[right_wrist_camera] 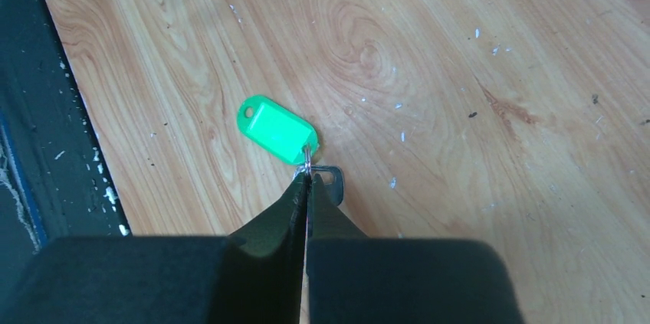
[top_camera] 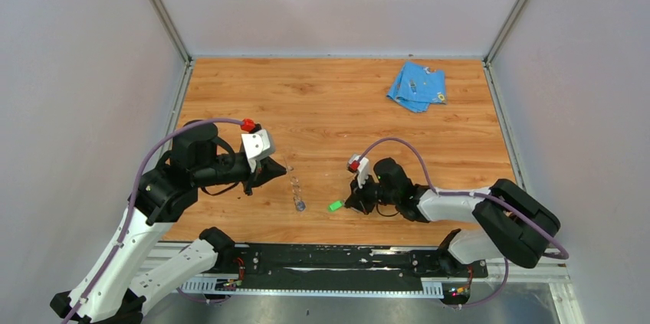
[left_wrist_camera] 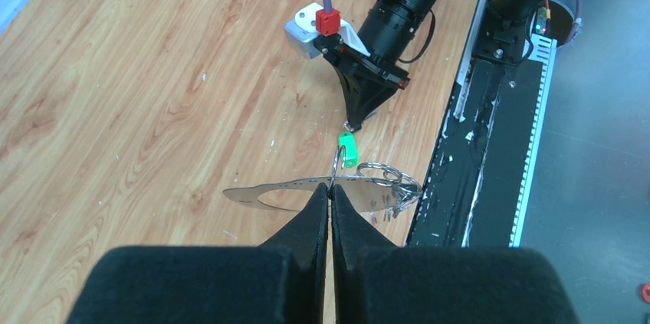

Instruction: Put the keys on the keyring

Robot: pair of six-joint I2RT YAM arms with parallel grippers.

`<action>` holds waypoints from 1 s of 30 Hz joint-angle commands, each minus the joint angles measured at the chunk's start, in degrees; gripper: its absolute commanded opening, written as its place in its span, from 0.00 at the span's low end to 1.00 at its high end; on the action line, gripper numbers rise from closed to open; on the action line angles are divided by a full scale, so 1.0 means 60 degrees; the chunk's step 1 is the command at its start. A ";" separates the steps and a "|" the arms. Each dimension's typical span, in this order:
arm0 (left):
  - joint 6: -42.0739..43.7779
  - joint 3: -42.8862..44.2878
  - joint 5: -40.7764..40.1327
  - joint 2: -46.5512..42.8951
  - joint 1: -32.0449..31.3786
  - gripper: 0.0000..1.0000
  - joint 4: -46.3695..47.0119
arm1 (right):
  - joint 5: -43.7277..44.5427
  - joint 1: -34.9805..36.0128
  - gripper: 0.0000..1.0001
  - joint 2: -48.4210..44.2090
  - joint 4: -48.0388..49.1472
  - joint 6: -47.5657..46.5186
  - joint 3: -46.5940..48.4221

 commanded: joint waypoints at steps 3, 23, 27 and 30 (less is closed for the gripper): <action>-0.0098 0.0077 -0.0052 -0.0071 0.0076 0.00 0.0053 | 0.0131 0.0163 0.00 -0.0885 -0.0702 0.0474 0.0206; -0.0427 -0.1059 -0.1011 -0.0146 0.0073 0.00 0.0254 | 0.2006 0.2615 0.00 -0.4360 -0.7666 0.1857 0.3877; -0.0425 -0.1009 -0.1000 -0.0122 0.0063 0.00 0.0296 | 0.2022 0.2924 0.00 -0.4260 -0.7816 0.2401 0.4472; -0.0425 -0.1008 -0.0955 -0.0093 0.0066 0.00 0.0316 | 0.2968 0.3392 0.00 -0.3869 -0.8429 0.2174 0.5399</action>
